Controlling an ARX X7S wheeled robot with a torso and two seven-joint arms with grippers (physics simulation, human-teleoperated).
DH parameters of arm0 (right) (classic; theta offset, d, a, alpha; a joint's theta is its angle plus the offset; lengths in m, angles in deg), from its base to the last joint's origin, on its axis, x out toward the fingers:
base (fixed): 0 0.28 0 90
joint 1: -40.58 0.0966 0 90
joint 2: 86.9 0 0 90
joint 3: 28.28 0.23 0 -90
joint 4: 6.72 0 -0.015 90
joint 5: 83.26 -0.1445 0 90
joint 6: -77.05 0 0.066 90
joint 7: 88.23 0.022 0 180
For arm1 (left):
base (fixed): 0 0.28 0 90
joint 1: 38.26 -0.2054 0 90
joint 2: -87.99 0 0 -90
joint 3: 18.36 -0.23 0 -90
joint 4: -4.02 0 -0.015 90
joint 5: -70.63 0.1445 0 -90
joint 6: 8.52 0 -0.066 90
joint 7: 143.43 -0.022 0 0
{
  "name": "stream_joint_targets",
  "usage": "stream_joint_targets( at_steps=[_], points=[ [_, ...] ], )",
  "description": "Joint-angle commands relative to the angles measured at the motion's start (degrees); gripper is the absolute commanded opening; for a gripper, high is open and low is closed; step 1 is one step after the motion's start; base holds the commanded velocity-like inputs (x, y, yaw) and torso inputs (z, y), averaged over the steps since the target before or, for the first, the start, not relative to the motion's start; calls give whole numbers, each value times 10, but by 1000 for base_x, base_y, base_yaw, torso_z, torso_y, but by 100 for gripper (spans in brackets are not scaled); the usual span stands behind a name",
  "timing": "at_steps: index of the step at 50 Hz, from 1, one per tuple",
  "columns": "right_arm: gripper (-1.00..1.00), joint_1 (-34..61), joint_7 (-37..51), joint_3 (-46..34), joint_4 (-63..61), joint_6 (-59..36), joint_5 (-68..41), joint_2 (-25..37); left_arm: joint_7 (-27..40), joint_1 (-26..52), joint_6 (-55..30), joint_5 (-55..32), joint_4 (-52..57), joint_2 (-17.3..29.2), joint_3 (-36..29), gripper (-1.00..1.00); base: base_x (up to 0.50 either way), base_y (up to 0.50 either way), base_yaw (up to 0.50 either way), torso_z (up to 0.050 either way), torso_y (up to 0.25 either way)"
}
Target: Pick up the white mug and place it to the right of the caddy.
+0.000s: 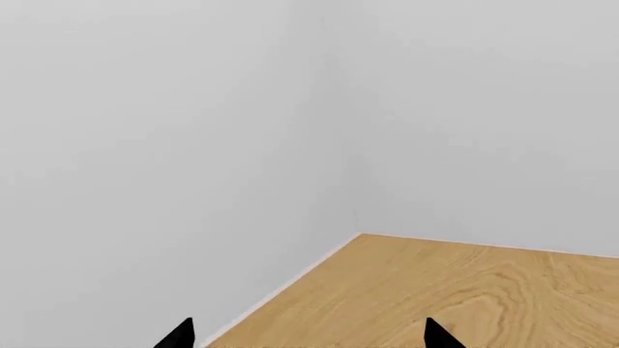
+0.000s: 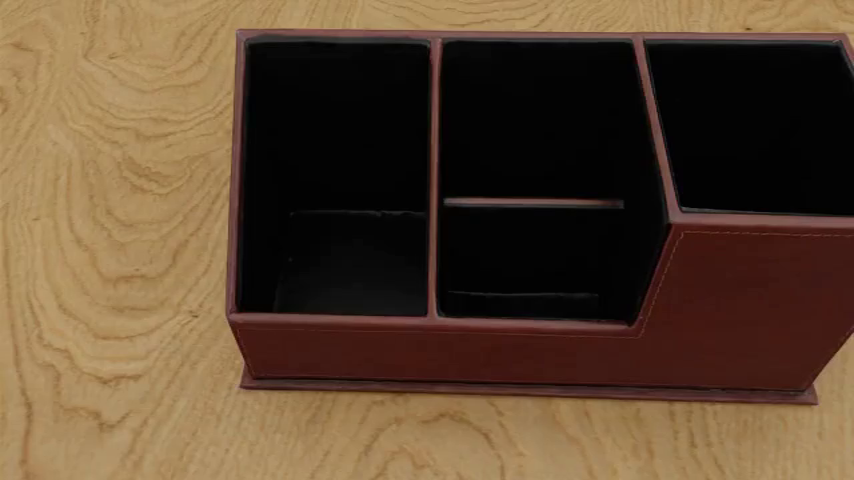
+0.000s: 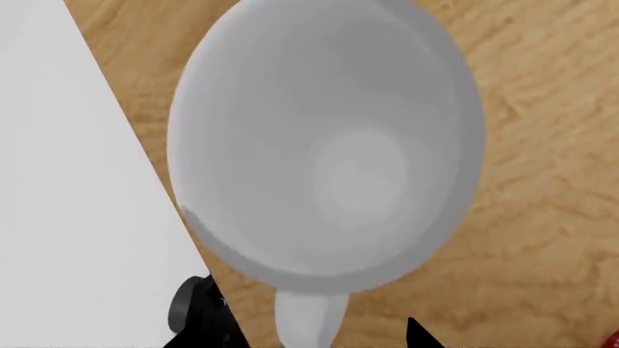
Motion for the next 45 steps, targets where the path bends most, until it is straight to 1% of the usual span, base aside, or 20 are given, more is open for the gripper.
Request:
stream_joint_targets(
  at_steps=[1, 27, 33, 34, 45],
  points=[
    [100, -2, -3, -3, 4, 1, 1, 0, -5, 0, 4, 4, -5, -4, -2, 100, 0, 0, 0, 0, 0],
    [100, -9, -18, -14, 21, -4, 10, 2, -6, -1, 2, 8, -4, -6, -3, 100, 0, 0, 0, 0, 0],
    [100, -8, -16, -15, 18, -3, 14, 2, -8, 3, 5, 14, -11, -8, -11, 100, 0, 0, 0, 0, 0],
    [-100, -8, -14, -15, 17, -3, 16, 2, -9, 4, 7, 16, -14, -9, -14, 100, 0, 0, 0, 0, 0],
    [-100, 1, 3, -19, 7, -7, 27, -3, -10, 8, 8, 16, -17, -12, -21, 100, 0, 0, 0, 0, 0]
  ],
)
